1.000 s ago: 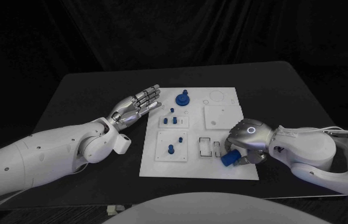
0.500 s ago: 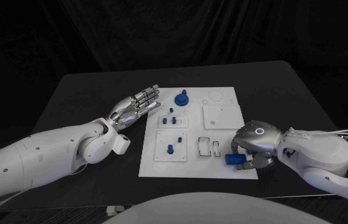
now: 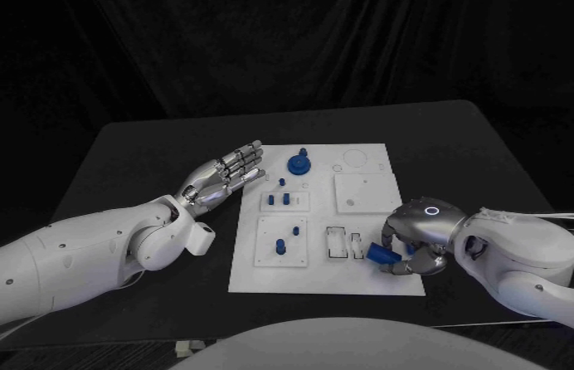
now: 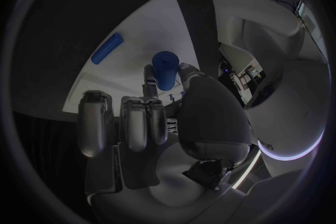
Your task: Assemble the parts on the task board
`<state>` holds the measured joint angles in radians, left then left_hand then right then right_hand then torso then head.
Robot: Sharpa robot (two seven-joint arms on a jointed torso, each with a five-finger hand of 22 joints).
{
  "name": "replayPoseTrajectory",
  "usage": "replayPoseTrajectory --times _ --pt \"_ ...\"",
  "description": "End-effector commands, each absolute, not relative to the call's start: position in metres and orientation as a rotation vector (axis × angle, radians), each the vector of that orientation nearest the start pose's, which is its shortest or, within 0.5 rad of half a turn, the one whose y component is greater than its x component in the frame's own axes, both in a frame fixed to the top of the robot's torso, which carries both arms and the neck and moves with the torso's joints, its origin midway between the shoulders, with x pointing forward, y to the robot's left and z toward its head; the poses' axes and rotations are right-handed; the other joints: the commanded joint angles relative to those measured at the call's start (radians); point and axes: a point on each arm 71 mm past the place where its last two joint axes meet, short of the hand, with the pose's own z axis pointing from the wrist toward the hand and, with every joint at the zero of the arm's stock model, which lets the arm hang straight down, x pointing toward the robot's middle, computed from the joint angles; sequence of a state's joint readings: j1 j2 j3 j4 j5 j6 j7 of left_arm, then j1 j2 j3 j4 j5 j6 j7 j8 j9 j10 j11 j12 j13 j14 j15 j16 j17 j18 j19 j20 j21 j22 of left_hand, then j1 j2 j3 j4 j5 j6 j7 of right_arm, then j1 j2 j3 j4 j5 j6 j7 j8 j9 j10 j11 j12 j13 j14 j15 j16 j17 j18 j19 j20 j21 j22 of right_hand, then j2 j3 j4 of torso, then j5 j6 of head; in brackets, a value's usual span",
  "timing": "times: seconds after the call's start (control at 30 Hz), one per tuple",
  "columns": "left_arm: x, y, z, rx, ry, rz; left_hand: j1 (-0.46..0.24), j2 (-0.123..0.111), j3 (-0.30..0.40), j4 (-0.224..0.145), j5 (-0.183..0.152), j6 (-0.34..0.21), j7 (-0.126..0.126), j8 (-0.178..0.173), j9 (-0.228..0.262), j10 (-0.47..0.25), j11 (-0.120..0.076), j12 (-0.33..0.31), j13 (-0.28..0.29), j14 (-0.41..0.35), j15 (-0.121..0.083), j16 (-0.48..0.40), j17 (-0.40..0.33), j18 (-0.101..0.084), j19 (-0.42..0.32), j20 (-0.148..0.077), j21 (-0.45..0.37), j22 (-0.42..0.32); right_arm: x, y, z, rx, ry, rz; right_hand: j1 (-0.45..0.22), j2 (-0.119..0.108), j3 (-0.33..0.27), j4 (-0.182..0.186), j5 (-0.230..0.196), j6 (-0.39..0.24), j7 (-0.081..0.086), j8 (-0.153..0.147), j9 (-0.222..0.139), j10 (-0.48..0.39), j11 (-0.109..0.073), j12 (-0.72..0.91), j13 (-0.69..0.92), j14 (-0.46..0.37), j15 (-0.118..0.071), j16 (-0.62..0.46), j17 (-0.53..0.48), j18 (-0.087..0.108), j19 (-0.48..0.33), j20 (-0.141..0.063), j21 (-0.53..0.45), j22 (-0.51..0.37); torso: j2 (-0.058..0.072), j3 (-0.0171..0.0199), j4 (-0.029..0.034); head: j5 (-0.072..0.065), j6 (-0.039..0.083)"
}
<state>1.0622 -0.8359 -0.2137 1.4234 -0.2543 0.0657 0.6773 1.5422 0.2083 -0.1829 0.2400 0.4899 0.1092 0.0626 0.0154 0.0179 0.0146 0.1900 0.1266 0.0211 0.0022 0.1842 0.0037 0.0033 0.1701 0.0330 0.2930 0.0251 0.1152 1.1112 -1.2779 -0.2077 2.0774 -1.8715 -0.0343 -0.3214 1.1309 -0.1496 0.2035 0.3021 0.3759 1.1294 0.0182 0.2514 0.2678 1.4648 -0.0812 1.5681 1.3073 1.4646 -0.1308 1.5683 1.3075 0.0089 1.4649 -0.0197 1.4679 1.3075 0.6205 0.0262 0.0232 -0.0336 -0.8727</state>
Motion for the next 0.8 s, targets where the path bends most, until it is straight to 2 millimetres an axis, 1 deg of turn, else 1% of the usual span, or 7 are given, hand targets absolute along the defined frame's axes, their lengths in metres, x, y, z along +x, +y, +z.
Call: replayPoseTrajectory --times 0.03,0.17,0.2,0.37,0.47,0.7,0.8 --pt "0.43 0.212 -0.285 -0.813 1.652 -1.855 0.01 0.002 0.0 -0.008 0.005 0.001 0.007 0.004 0.001 -0.002 0.007 0.005 0.001 0.002 0.007 0.001 -0.001 -0.005 0.006 0.001 0.007 0.002 0.324 -0.249 -0.235 -0.28 2.067 0.307 0.006 0.029 0.033 -0.013 0.028 0.008 -0.004 0.011 0.06 0.106 0.011 0.003 0.263 0.106 0.009 0.003 0.263 0.022 0.046 0.011 -0.013 0.221 0.0 -0.0001 -0.0001 0.0 0.0" --pt "0.429 0.211 -0.285 -0.813 1.653 -1.857 0.01 0.002 0.0 -0.008 0.005 0.001 0.007 0.004 0.001 -0.002 0.007 0.005 0.001 0.002 0.007 0.001 -0.001 -0.005 0.006 0.001 0.007 0.002 0.327 -0.252 -0.238 -0.164 2.107 0.293 -0.003 0.043 0.047 -0.013 0.07 0.005 0.002 0.014 0.068 0.106 0.016 0.003 0.263 0.106 0.013 0.003 0.263 0.025 0.042 0.015 -0.025 0.217 0.0 0.0001 0.0004 0.0 0.0" --pt "0.429 0.211 -0.285 -0.812 1.653 -1.857 0.01 0.002 0.0 -0.008 0.005 0.001 0.007 0.004 0.001 -0.002 0.007 0.005 0.001 0.002 0.007 0.001 -0.001 -0.005 0.006 0.001 0.007 0.002 0.327 -0.252 -0.239 -0.137 2.116 0.292 -0.019 0.054 0.056 -0.013 0.099 0.002 0.006 0.015 0.073 0.106 0.021 0.003 0.263 0.106 0.016 0.003 0.263 0.026 0.04 0.017 -0.031 0.215 0.0 0.0001 0.0005 -0.001 0.0" --pt "0.429 0.211 -0.285 -0.812 1.653 -1.858 0.01 0.002 0.0 -0.008 0.005 0.001 0.007 0.004 0.001 -0.002 0.007 0.005 0.001 0.002 0.007 0.001 -0.001 -0.005 0.006 0.001 0.007 0.002 0.33 -0.254 -0.243 0.006 2.159 0.298 -0.041 0.072 0.081 -0.015 0.169 -0.001 0.01 0.02 0.084 0.106 0.031 0.003 0.263 0.106 0.024 0.003 0.263 0.028 0.036 0.024 -0.042 0.212 0.0 0.0 0.0004 -0.002 0.0" --pt "0.429 0.211 -0.285 -0.813 1.654 -1.858 0.01 0.002 0.0 -0.008 0.005 0.001 0.007 0.004 0.001 -0.002 0.007 0.005 0.001 0.002 0.007 0.001 -0.001 -0.005 0.006 0.001 0.007 0.002 0.331 -0.255 -0.245 0.067 2.175 0.303 -0.057 0.077 0.092 -0.015 0.197 -0.01 0.014 0.019 0.089 0.106 0.036 0.003 0.263 0.106 0.028 0.003 0.263 0.03 0.035 0.028 -0.048 0.21 0.0 0.0001 0.0004 -0.001 0.0" --pt "0.43 0.211 -0.285 -0.813 1.656 -1.859 0.01 0.002 0.0 -0.008 0.005 0.001 0.007 0.004 0.001 -0.002 0.007 0.005 0.001 0.002 0.007 0.001 -0.001 -0.005 0.006 0.001 0.007 0.002 0.336 -0.258 -0.25 0.231 2.197 0.316 -0.078 0.079 0.099 -0.016 0.214 -0.028 0.02 0.014 0.094 0.106 0.042 0.003 0.263 0.106 0.033 0.003 0.263 0.031 0.034 0.032 -0.053 0.209 0.0 -0.0001 0.0002 -0.004 0.0" --pt "0.43 0.21 -0.285 -0.813 1.659 -1.862 0.011 0.002 0.001 -0.009 0.006 0.0 0.007 0.004 0.001 -0.002 0.006 0.005 0.001 0.002 0.007 0.001 -0.001 -0.005 0.006 0.001 0.007 0.002 0.339 -0.256 -0.253 0.274 2.216 0.325 -0.116 0.065 0.09 -0.015 0.209 -0.048 0.027 0.009 0.099 0.106 0.049 0.003 0.263 0.106 0.039 0.002 0.263 0.034 0.028 0.038 -0.068 0.204 0.0 0.0 -0.0001 -0.005 0.0"
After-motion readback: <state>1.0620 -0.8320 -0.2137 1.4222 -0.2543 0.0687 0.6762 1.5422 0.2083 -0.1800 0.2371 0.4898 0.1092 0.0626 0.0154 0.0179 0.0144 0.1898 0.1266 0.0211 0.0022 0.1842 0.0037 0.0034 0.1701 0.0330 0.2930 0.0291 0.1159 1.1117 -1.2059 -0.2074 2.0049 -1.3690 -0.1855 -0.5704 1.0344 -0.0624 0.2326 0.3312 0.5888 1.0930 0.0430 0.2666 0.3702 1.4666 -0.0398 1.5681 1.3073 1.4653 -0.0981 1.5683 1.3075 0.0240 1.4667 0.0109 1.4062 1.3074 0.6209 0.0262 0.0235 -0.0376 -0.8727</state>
